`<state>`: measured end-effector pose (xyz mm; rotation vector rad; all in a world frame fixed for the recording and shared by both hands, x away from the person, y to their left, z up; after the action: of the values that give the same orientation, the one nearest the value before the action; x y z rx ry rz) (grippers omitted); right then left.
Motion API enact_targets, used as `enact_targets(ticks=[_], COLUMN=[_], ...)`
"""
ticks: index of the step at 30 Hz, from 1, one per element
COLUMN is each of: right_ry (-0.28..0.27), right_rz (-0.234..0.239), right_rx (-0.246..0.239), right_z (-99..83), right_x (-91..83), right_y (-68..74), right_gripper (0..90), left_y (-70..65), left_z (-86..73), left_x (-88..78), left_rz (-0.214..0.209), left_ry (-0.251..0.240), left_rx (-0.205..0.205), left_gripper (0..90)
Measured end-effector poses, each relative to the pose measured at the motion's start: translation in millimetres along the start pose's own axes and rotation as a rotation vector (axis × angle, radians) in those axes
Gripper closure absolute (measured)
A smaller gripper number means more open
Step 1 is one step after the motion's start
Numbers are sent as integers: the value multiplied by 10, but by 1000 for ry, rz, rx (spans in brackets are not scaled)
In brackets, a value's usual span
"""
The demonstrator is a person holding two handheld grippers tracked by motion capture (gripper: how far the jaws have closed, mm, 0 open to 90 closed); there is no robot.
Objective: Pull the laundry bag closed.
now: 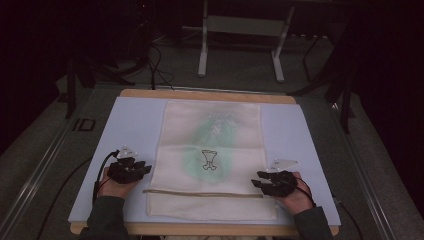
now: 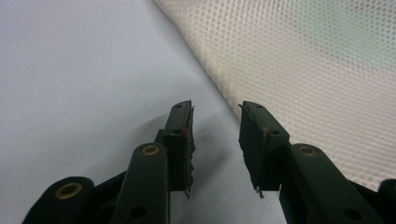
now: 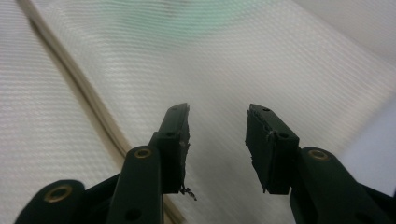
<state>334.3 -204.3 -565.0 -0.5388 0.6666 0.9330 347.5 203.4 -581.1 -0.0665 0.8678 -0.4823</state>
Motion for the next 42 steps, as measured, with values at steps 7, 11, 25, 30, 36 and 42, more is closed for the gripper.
enact_targets(ticks=[7, 11, 25, 30, 36, 42], right_ry=[-13, -20, -13, 0, -5, -18], right_rz=[30, 37, 66, 74, 92, 110], right_rx=[-36, -39, -54, -71, -76, -80], right_z=[160, 244, 354, 375, 411, 458], right_x=[103, 138, 258, 294, 318, 342], right_y=[153, 217, 383, 434, 489, 558], right_gripper=[602, 621, 627, 622, 649, 674], left_y=[-15, -35, -61, -64, -98, -135], left_z=[2, 1, 8, 15, 1, -3], left_x=[1, -1, -28, -50, -43, -41], left_rz=[-14, -26, -69, -82, -106, -130], left_ry=[4, 6, 0, -12, 0, 7], left_rx=[4, 12, 25, 32, 45, 61], left_gripper=[645, 646, 673, 696, 705, 725])
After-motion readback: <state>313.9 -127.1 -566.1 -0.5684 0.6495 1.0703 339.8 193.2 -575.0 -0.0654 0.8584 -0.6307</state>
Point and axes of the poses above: each handheld gripper's, and its own axes: x roughly forward along the jaws, z roughly out of its top, y roughly to its left, the point moved 8 cm from there along x, roughly forward along the jaws, and after that the axes turned 11 degrees about -x, right-handed, at the moved point
